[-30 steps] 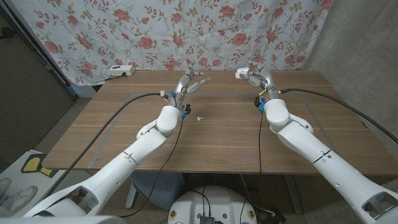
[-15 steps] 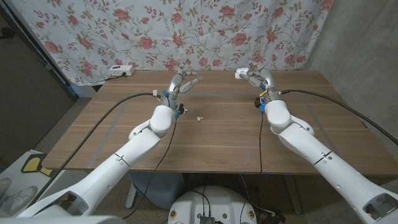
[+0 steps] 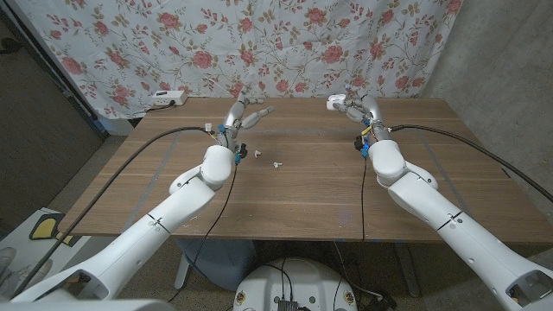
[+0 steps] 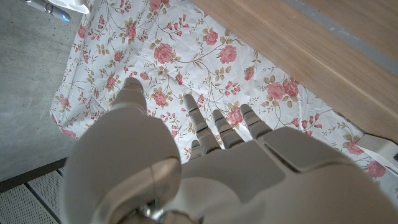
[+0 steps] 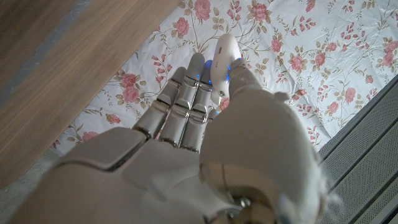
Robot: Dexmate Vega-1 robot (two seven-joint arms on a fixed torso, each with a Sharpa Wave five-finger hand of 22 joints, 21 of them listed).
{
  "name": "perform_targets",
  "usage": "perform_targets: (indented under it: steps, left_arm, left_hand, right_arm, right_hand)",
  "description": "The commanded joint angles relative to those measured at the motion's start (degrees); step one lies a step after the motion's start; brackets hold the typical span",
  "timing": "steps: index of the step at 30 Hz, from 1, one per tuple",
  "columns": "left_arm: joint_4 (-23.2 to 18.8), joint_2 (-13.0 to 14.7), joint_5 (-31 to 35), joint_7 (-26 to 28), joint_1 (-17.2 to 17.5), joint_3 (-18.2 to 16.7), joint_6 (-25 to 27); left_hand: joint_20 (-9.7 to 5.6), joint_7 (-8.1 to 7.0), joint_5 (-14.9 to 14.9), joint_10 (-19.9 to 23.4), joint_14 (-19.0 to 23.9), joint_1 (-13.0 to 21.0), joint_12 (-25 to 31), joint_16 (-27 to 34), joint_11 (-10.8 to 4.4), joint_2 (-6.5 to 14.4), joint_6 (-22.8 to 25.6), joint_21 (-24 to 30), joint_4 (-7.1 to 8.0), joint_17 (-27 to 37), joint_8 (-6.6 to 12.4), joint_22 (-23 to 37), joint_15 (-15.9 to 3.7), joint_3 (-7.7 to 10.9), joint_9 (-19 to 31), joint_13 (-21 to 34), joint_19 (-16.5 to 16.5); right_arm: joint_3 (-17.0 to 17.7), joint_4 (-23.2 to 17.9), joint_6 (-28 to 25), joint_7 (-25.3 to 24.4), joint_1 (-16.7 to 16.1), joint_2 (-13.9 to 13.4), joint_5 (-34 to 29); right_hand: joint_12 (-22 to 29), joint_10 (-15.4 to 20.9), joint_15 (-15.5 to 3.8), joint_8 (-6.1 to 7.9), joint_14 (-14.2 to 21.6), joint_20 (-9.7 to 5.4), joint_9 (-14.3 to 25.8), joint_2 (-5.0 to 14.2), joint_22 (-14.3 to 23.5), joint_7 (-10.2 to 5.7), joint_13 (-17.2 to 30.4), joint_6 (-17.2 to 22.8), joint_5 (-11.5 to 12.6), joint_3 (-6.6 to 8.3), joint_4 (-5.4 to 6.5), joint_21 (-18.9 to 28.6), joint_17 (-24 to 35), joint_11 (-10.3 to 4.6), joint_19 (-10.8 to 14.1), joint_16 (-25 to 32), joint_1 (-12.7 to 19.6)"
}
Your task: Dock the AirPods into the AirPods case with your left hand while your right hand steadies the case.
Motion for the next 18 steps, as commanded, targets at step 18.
perform_targets:
  steps: [18]
  left_arm:
    - [-10.7,6.8,8.1,-1.4,0.2,1.4,20.2]
  left_hand:
    - [0.15,0.38,0.7,3.8,2.4,-0.3,-0.6,1.0,-0.02,1.5,0.2,0.1,-0.69,-0.8,-0.24,0.1,-0.78,1.17,0.1,-1.3,0.1]
  right_arm:
    - [-0.1,0.1,0.0,0.3,0.5,0.2,-0.7]
  right_hand:
    - [0.5,7.8,-9.26,0.15,0.1,0.31,0.1,0.05,0.0,-0.08,0.2,0.5,0.3,-0.27,0.0,0.3,1.1,-7.95,-0.5,0.1,0.9]
